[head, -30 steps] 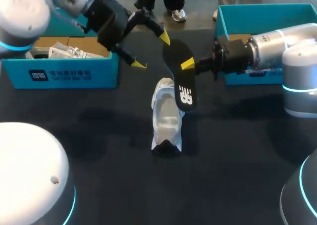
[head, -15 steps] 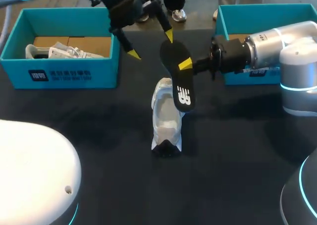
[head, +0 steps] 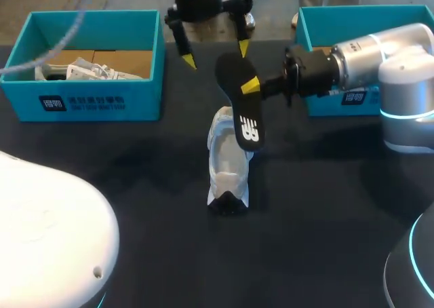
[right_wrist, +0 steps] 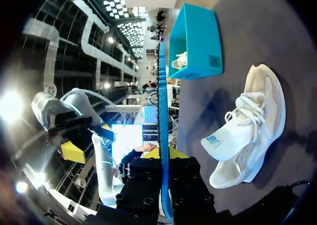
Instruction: Take the shoe out of the shoebox, open the shoe tongue, remove and reinsert the insole, then place the shoe into the shoebox
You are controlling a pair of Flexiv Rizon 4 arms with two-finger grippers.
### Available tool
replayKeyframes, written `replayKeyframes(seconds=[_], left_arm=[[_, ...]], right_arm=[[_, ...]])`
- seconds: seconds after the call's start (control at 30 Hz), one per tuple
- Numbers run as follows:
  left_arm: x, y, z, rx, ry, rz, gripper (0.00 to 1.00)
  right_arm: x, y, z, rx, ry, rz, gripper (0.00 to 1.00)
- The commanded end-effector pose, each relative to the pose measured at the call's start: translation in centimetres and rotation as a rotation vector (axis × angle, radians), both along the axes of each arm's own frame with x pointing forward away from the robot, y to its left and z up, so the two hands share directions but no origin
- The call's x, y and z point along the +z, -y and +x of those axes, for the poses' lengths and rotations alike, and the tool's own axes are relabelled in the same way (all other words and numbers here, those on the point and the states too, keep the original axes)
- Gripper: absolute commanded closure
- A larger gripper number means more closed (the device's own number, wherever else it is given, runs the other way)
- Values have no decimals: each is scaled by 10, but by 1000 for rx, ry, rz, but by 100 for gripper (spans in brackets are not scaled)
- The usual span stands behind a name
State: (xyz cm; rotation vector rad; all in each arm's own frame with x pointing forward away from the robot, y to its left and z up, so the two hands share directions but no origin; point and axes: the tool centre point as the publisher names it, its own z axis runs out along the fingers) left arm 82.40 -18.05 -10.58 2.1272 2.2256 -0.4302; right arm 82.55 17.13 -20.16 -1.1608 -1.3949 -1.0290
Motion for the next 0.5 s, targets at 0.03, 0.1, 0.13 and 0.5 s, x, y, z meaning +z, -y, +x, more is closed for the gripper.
replayKeyframes(seconds=[0.03, 0.1, 0.13, 0.5], left_arm=[[2, 9, 3, -27, -3, 148, 0], [3, 12, 5, -31, 4, 150, 0], [2, 14, 7, -31, 5, 147, 0], [-4, 18, 6, -40, 6, 140, 0]], right_arm=[[0, -3, 4, 11, 2, -1, 100], [0, -4, 4, 15, 2, -1, 100], [0, -4, 4, 17, 2, -1, 100], [-2, -5, 3, 19, -2, -2, 100]])
